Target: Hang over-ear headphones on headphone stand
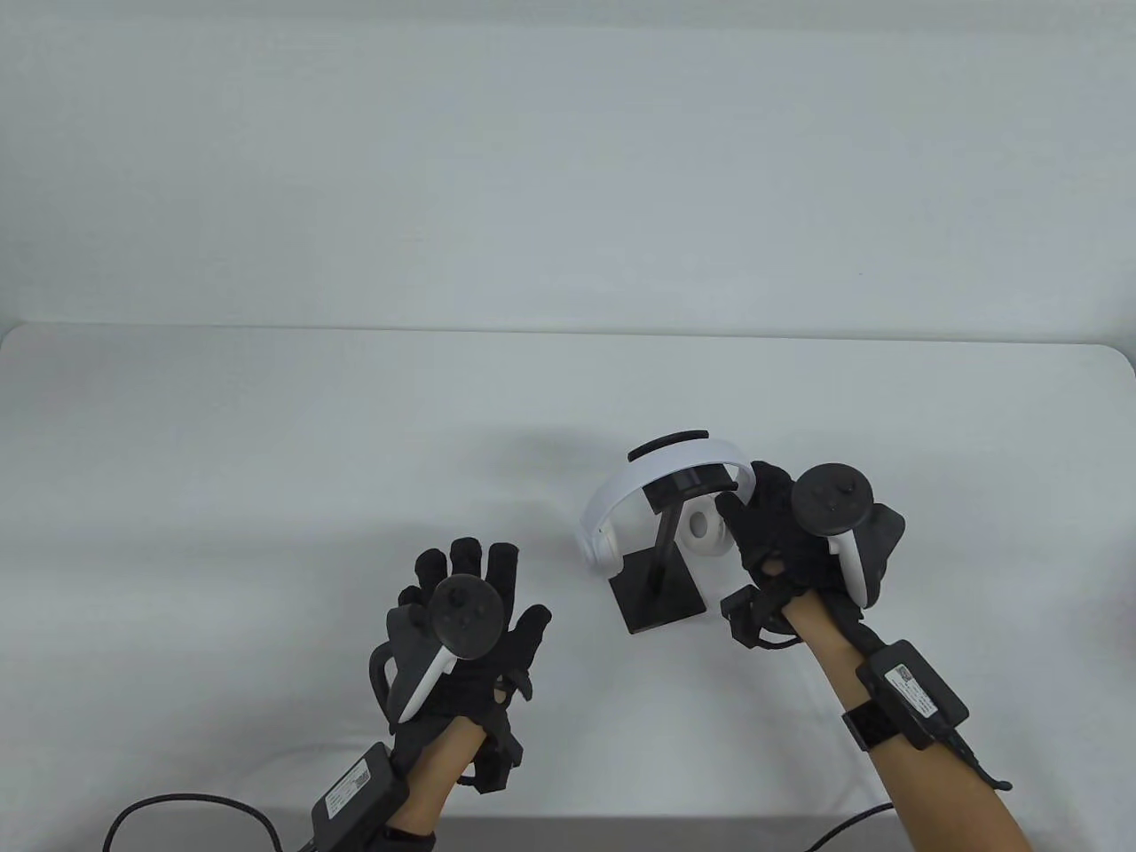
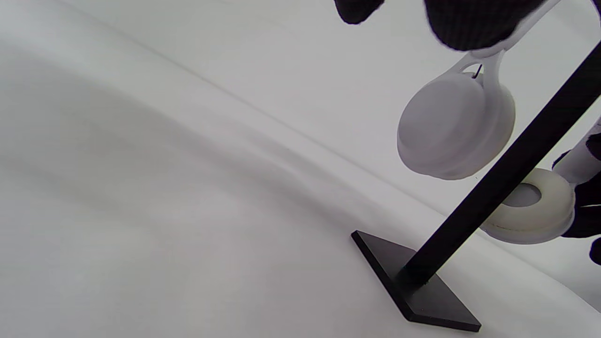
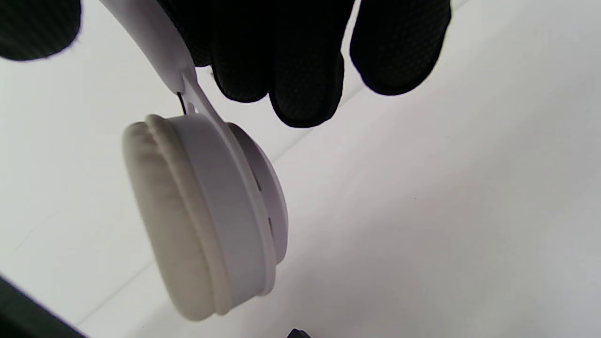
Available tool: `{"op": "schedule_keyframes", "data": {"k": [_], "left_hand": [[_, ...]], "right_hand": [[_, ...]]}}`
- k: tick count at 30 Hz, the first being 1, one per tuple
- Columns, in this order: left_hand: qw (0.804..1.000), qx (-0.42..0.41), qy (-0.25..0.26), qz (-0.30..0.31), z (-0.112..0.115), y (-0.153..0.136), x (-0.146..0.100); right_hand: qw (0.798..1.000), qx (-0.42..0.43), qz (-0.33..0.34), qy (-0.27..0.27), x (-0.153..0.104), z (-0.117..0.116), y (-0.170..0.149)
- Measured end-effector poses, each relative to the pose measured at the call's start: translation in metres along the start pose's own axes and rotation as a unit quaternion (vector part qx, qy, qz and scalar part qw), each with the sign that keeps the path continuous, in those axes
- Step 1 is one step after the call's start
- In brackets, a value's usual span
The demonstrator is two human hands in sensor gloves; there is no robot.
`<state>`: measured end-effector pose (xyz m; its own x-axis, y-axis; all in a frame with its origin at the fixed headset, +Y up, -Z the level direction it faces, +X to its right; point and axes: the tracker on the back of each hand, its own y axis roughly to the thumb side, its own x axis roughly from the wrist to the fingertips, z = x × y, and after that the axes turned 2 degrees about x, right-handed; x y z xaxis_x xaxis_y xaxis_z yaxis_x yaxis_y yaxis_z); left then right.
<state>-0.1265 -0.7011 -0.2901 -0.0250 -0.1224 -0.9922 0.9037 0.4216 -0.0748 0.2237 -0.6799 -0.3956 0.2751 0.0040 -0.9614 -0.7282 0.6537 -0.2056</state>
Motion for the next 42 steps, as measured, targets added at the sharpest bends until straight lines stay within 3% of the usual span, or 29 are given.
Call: {"op": "schedule_keyframes", "data": {"k": [6,14,22,28,42], "left_hand": [[1.0,-0.002,0.002,0.007,0.0,0.002,-0.001],[1.0,-0.001,0.005,0.018,0.0,0.006,-0.005],[1.0,0.008,0.006,0.023,0.003,0.009,-0.006],[1.0,0.018,0.0,0.022,0.008,0.01,-0.006],[0.999,0.043,0.012,0.026,0.014,0.014,-0.006]], "right_hand": [[0.999,-0.018,0.024,-0.013,-0.019,0.018,0.0],[0.992,-0.079,0.084,-0.048,-0.066,0.037,0.001],[0.977,-0.147,0.131,-0.077,-0.106,0.02,0.0],[0.974,-0.18,0.131,-0.048,-0.108,-0.003,-0.009],[0.97,-0.205,0.128,-0.011,-0.106,-0.023,-0.017]]}}
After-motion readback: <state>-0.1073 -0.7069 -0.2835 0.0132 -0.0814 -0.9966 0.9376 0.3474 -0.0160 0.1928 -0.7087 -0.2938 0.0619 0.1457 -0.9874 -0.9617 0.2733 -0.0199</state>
